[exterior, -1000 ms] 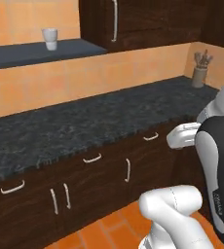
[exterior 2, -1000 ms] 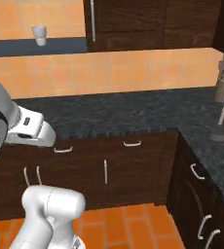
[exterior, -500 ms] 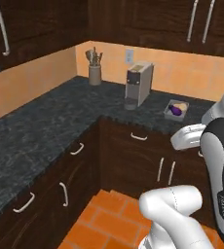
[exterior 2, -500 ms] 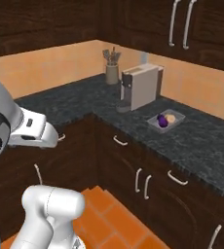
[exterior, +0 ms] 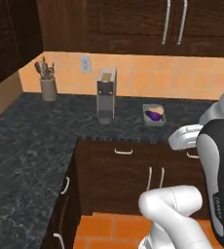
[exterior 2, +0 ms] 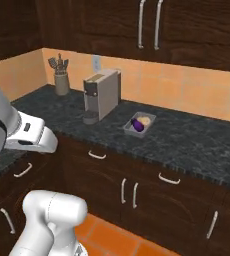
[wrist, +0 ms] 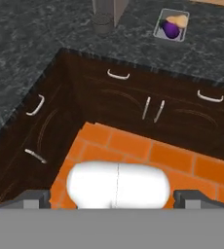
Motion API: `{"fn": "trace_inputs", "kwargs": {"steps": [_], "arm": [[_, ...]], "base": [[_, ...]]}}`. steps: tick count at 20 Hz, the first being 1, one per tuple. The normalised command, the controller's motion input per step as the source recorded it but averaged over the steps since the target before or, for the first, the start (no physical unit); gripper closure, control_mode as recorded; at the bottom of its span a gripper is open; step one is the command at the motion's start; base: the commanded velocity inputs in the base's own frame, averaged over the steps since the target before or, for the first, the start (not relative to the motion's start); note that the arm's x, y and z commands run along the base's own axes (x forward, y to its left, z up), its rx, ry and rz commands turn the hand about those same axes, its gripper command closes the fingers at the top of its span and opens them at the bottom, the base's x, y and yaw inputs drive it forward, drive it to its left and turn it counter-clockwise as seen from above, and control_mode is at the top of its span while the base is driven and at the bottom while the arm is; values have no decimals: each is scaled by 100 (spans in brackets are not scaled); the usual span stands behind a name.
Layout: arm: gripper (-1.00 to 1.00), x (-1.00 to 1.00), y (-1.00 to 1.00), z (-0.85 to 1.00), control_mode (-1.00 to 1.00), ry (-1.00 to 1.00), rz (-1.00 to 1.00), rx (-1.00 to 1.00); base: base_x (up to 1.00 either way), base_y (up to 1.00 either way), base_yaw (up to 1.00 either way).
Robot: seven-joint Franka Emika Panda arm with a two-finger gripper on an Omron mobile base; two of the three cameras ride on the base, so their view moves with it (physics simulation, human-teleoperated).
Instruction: Take the meat container that has the shrimp and place it on the second highest rack of the freezer. Then take the vegetable container that has the eggplant and squash and place it on the highest rack of the freezer.
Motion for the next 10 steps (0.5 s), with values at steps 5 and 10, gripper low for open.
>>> {"fn": "trace_inputs", "kwargs": {"steps": [5, 10], "arm": [[-100, 0, 0, 0, 100, 0, 0, 0], [-100, 0, 0, 0, 100, 0, 0, 0]], "base": [[75, 27, -56], [77, 34, -40]]}}
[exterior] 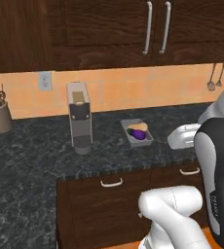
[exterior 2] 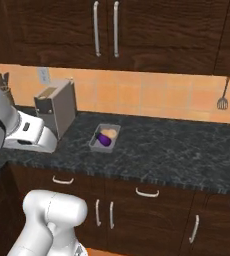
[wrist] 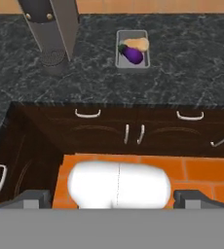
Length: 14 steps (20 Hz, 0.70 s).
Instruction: Take the meat container that has the shrimp and place it on the second highest rack of the freezer. Then take the vegetable container that has the eggplant and squash and place it on the highest rack of the freezer.
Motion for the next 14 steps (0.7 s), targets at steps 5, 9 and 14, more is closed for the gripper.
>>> {"fn": "trace_inputs", "kwargs": {"steps": [5, 9, 14], "arm": [[-100, 0, 0, 0, 100, 0, 0, 0], [-100, 0, 0, 0, 100, 0, 0, 0], [-100, 0, 0, 0, 100, 0, 0, 0]], "base": [[51, 41, -19], [52, 16, -12], [38, 0, -7]]}}
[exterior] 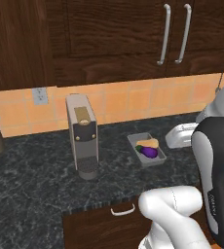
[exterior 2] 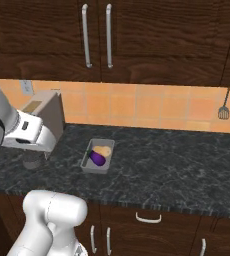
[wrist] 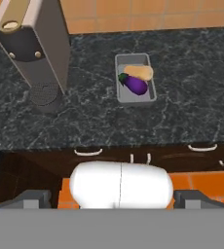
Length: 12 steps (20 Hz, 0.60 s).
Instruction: Take the meat container that has the shrimp and place it on the second highest rack of the freezer. Then take the vegetable container that has the eggplant and squash and place it on the highest rack of the freezer.
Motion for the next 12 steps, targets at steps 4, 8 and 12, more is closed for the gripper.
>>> {"fn": "trace_inputs", "kwargs": {"steps": [4, 8, 12], "arm": [[-100, 0, -2, -6, -100, 0, 0, 0], [-100, 12, -28, -70, -100, 5, -13, 1], [-100, 71, -19, -86, -100, 11, -33, 3]], "base": [[0, 0, 0], [0, 0, 0], [0, 0, 0]]}}
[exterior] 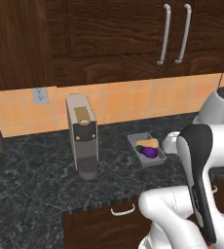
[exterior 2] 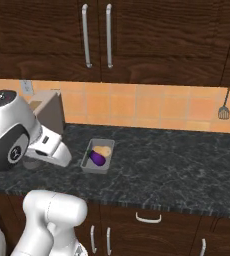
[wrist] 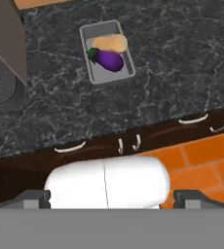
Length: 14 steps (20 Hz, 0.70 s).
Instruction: Take the meat container that has the shrimp and place it on the second highest rack of the freezer. Then take the vegetable container that has the eggplant and squash and place it on the highest rack of the freezer.
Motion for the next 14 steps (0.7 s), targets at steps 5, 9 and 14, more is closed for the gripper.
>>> {"fn": "trace_inputs", "kwargs": {"steps": [5, 9, 14], "arm": [[-100, 77, -11, -55, -100, 4, -33, 11], [-100, 61, -8, -44, -100, 5, -24, 17], [-100, 52, -4, -44, -100, 14, -21, 10]], "base": [[0, 0, 0], [0, 0, 0], [0, 0, 0]]}}
